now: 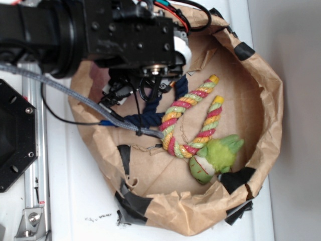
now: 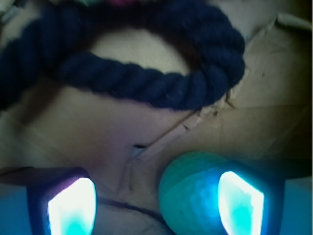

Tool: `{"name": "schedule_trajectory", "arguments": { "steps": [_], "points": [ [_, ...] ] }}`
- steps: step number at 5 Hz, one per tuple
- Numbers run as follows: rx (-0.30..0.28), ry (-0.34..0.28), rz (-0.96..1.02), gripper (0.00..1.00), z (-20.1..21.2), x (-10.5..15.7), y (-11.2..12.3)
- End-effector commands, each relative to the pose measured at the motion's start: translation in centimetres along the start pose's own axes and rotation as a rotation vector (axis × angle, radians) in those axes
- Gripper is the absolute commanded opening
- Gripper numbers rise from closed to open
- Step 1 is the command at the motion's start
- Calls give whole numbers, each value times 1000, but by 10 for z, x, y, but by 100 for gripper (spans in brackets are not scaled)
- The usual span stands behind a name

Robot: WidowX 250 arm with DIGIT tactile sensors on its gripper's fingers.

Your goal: Grab the green ball.

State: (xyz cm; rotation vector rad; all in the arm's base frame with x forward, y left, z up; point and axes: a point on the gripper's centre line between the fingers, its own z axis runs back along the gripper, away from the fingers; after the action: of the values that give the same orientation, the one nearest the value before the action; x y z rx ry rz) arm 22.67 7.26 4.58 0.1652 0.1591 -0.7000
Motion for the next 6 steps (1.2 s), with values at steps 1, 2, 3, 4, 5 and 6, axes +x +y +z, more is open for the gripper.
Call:
{"name": "schedule_trajectory", "arguments": {
  "steps": [1,2,3,4,5,6],
  "points": [
    [30,-1,124,100,-6,-13,14],
    [30,6,140,93,-29,0,7],
    [48,34,179,0,-41,7,2],
    [55,14,207,0,-38,6,2],
    [53,23,224,0,-42,6,2],
    [62,49,227,0,-46,5,3]
  ]
}}
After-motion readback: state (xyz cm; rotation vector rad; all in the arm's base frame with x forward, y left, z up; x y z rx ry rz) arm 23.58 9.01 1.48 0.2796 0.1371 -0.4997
